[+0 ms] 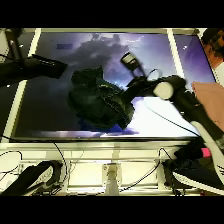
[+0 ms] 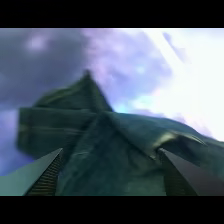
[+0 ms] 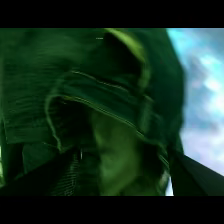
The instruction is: Fold the clothes and pants, and hang the long-sleeved shirts on hangers.
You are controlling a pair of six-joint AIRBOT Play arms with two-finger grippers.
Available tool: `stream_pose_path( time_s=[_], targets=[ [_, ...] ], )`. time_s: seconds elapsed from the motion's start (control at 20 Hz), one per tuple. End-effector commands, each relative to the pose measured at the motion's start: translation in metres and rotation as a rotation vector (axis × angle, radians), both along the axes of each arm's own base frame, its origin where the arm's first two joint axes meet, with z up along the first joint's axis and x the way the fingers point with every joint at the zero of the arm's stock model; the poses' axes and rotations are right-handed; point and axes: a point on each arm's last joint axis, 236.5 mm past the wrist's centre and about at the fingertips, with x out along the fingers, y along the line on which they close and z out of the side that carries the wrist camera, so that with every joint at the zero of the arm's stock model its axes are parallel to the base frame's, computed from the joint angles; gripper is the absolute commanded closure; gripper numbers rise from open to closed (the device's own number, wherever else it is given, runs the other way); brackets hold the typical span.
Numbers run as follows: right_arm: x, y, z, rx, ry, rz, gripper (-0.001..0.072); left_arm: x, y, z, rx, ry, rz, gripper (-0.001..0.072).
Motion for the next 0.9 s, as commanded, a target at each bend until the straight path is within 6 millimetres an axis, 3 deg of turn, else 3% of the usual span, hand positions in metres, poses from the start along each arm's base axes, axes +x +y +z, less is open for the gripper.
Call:
stream_pose_path(
  time_s=[0.0,0.15,0.35,0.5,0.65,0.85],
  targets=[
    [-0.002,0.045,-0.021,-0.026,-0.073,0.101,0.0094,0.004,0.031,0.004,-0.036,0.011,0.099,0.0007],
    [0.000,0.054,-0.027,-0.022,-0.081,0.111,0.0094,0.003,0.031,0.003,-0.036,0.013,0.098,0.0007],
    [0.003,0.071,-0.014,0.015,-0.160,0.148,0.0094,0.003,0.031,0.003,-0.036,0.013,0.098,0.0007],
    [-0.004,0.079,-0.018,0.009,-0.157,0.171,0.0095,0.003,0.031,0.003,-0.037,0.013,0.098,0.0007],
    [0.001,0.077,-0.040,-0.034,-0.136,0.175,0.0095,0.003,0.031,0.003,-0.037,0.013,0.098,0.0007],
    [0.024,0.072,-0.071,-0.111,-0.174,0.161,0.0098,0.003,0.031,0.003,-0.036,0.013,0.098,0.0007]
  ],
)
